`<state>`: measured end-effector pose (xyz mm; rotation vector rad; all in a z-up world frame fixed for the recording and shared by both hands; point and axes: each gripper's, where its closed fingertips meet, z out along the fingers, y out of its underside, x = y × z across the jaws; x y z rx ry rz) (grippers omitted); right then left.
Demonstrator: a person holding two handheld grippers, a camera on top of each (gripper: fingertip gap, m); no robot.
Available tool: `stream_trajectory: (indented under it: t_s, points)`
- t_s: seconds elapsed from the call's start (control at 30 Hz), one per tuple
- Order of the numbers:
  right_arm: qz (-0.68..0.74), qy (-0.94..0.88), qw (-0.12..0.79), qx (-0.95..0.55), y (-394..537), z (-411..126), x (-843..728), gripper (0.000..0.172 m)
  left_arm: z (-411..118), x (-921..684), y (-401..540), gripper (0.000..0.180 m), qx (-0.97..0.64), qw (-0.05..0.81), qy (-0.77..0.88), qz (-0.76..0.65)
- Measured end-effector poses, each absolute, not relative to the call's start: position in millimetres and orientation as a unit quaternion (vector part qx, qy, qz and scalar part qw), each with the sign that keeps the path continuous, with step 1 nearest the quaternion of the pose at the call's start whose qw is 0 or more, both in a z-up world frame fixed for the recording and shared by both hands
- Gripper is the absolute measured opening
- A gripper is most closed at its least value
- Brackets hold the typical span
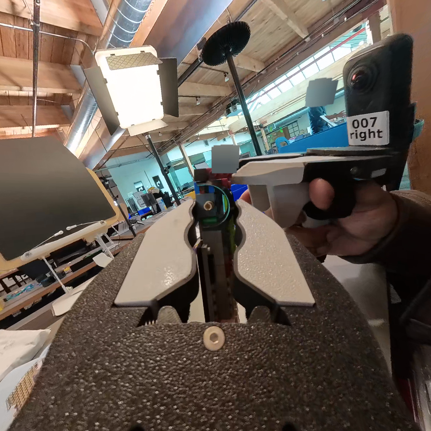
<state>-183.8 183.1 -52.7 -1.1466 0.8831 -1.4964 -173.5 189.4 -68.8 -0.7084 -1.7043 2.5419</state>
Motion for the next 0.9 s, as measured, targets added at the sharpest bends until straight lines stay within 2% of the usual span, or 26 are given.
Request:
stream_trajectory:
  t_s: [0.3,0.63,0.73,0.9]
  points:
    - [-0.608,0.362,0.511,-0.488,183,-58,-186,0.011,-73,-177,188,0.028,-0.237,-0.014,-0.549,0.802]
    - [-0.593,0.361,0.517,-0.501,180,-64,-182,0.015,-75,-173,193,0.028,-0.216,0.038,-0.56,0.799]
    - [-0.582,0.353,0.508,-0.527,182,-67,-181,0.021,-75,-171,193,0.028,-0.207,0.079,-0.564,0.796]
    - [-0.557,0.363,0.493,-0.561,172,-71,-181,0.028,-75,-166,189,0.028,-0.181,0.224,-0.61,0.738]
